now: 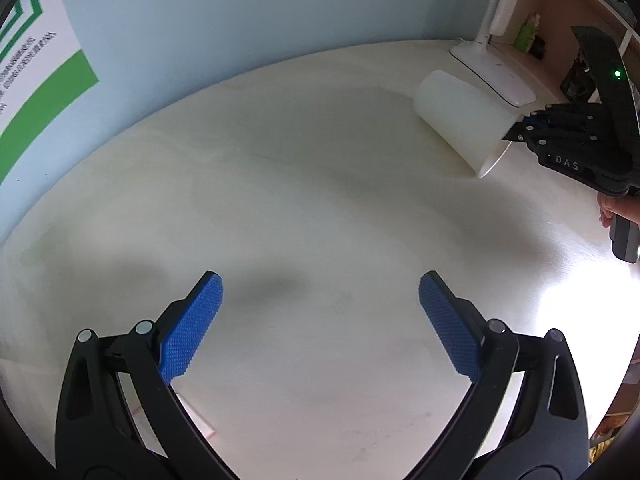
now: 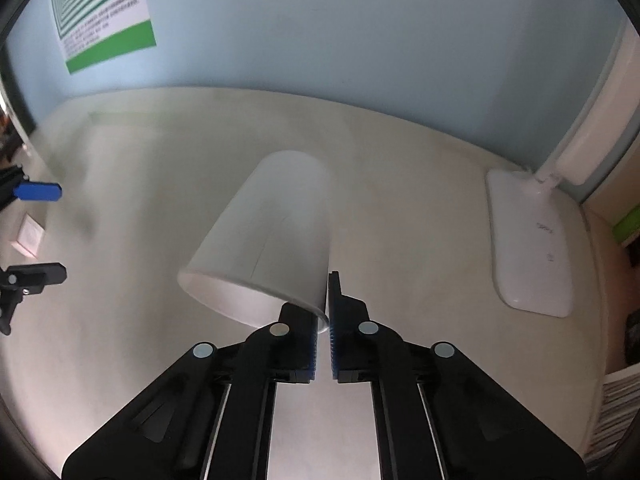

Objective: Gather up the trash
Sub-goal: 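Grasp the rim of the white paper cup with the right tool, then grasp the white red-edged box with the left tool while the right holds the cup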

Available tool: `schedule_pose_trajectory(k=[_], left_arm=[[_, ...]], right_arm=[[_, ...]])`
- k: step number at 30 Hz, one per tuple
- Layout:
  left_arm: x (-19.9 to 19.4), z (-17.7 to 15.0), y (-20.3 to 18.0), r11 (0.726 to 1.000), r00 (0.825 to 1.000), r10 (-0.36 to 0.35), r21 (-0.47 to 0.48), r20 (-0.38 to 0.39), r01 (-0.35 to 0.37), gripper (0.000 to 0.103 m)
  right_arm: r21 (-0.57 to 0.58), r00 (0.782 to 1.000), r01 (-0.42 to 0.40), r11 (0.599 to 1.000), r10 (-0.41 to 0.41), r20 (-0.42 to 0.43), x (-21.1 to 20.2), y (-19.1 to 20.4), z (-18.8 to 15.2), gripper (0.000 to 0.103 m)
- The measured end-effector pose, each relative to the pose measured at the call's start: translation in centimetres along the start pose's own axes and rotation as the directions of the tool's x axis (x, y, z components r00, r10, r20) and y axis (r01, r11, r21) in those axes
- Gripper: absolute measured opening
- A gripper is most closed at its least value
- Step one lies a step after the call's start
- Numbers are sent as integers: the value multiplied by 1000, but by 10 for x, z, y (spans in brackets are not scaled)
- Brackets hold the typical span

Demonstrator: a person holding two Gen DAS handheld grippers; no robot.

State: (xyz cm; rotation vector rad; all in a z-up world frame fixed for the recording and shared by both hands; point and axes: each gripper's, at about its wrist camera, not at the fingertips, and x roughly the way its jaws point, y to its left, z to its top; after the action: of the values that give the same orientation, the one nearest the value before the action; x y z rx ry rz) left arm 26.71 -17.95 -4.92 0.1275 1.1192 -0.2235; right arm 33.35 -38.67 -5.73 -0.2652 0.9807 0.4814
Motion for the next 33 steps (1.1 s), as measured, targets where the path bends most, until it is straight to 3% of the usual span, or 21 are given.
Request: schedule_pose_trajectory(k=[8, 15, 25, 27, 29, 33], left_arm=[[-12, -13, 39, 996, 998, 56, -65, 7, -56, 96], [-24, -44, 73, 988, 995, 104, -116, -9, -104, 96], [-26, -91, 112, 978, 995, 95, -185, -34, -100, 96], [-23, -94, 114, 977, 995, 92, -189, -38, -97, 92], [-18, -95, 118, 978, 996, 73, -191, -53, -81, 80], [-13, -96, 121, 982, 997, 49, -179, -66, -60, 65]], right_arm=[[-72, 994, -108, 992, 107, -7, 6, 28, 17, 5], [-149, 985, -171, 974, 169, -24, 7, 83, 22, 6], [-218, 973, -229, 949, 226, -39, 7, 144, 33, 6], [-227, 971, -237, 945, 234, -40, 5, 152, 33, 6], [-238, 971, -239, 941, 235, -43, 4, 159, 34, 6], [-242, 970, -244, 939, 240, -47, 2, 163, 35, 6]])
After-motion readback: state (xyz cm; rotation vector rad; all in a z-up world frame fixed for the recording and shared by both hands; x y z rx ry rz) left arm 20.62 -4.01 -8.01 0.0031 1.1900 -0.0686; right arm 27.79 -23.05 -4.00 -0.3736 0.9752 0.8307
